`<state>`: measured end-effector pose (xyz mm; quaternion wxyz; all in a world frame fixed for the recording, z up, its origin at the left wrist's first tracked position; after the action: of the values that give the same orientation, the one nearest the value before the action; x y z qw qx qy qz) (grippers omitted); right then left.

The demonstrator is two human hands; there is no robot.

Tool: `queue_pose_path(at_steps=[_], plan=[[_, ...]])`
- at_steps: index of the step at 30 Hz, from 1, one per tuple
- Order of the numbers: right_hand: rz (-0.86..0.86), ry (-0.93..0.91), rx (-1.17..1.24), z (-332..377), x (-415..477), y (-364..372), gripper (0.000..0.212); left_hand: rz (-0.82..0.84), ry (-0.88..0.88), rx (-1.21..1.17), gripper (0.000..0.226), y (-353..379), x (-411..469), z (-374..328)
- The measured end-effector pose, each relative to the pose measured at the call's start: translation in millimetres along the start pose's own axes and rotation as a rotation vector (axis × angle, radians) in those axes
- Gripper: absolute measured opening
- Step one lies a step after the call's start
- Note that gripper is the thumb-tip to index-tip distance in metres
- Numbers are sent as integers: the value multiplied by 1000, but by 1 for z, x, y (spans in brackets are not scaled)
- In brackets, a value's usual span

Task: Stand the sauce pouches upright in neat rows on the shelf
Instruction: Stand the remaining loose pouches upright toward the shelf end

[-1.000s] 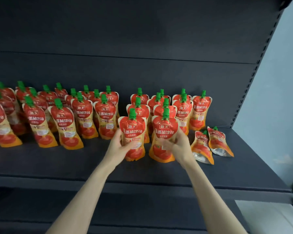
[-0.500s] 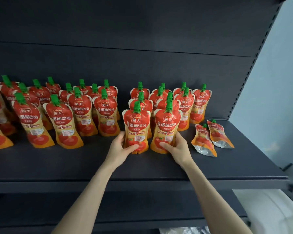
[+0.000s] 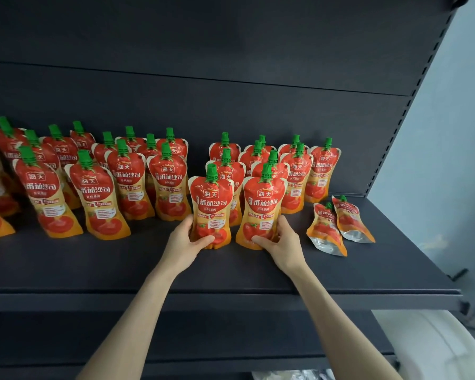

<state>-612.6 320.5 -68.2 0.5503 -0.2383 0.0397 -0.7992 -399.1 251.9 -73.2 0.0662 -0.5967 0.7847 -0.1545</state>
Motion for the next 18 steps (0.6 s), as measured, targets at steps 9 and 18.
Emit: queue_pose_path(at_steps=[9, 18], plan=[[36, 6, -42, 3, -1, 1, 58, -34, -20, 60, 62, 3, -2, -2], [37, 36, -217, 4, -14, -11, 58, -265, 38, 204, 56, 3, -26, 0]])
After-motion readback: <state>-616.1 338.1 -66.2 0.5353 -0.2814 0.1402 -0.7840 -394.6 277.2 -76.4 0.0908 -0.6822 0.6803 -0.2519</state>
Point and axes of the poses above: each hand's wrist, its own x-axis towards the middle knuckle, its own y-axis out of the palm, z = x × y, the point moved 1 cm from there along x, towards the middle knuckle, and after that the axes turned 7 degrees about -y, right-handed, at the moved point
